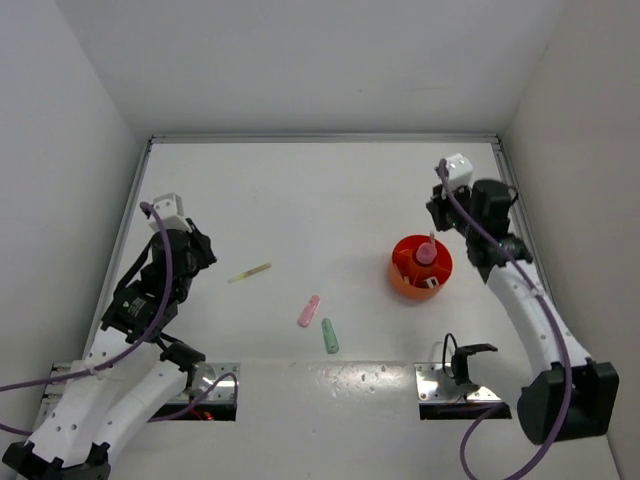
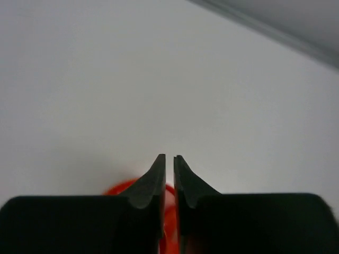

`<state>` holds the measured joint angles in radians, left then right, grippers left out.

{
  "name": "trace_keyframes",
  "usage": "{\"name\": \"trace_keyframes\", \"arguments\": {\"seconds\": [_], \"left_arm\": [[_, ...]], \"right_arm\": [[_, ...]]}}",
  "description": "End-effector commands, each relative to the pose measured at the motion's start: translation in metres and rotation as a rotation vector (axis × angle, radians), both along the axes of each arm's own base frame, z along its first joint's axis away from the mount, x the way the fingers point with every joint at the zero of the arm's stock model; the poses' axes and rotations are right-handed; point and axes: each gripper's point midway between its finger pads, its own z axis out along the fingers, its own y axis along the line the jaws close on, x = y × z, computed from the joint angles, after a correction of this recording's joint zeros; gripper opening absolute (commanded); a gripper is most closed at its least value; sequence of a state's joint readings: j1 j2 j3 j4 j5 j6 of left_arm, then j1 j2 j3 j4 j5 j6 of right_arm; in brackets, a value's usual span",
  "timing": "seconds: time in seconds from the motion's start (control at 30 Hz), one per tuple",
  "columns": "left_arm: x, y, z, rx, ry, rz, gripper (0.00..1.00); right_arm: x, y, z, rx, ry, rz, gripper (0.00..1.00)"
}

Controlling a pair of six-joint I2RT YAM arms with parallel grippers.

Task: Sort the stationery into containers
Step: Pick up the pen from the center of the board.

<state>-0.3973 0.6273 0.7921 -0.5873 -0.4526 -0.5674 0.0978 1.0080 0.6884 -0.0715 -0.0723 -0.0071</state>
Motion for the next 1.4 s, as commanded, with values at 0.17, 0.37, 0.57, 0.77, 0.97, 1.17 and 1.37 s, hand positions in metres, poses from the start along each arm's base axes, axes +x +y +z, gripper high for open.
{"name": "trace_keyframes", "arguments": {"seconds": [0.17,0.37,0.57,0.77,0.97,1.17,1.37], "left_arm": [[0.004,0.015,-0.002,0.015,-0.003,0.093,0.03],[-0.018,0.064,0.015,0.006,-0.076,0.377,0.94],[-0.039,0.083,0.033,-0.057,-0.169,0.466,0.93],[-0.044,0.083,0.038,-0.081,-0.196,0.457,0.87],[-0.042,0.080,0.039,-0.085,-0.197,0.436,0.87],[-0.042,0.077,0.042,-0.092,-0.205,0.415,0.87],[-0.041,0.075,0.042,-0.095,-0.203,0.406,0.87]], "right_arm": [[-0.059,0.219,0.054,0.098,0.075,1.313,0.64],[-0.052,0.314,-0.030,-0.112,0.214,1.425,0.75],[-0.020,0.395,-0.048,-0.290,0.153,1.423,0.76],[-0.037,0.439,-0.097,-0.441,0.090,1.467,0.62],[-0.031,0.466,-0.123,-0.526,0.041,1.423,0.41],[-0.024,0.476,-0.137,-0.536,0.053,1.390,0.40],[-0.030,0.478,-0.152,-0.545,0.077,1.403,0.41]]}}
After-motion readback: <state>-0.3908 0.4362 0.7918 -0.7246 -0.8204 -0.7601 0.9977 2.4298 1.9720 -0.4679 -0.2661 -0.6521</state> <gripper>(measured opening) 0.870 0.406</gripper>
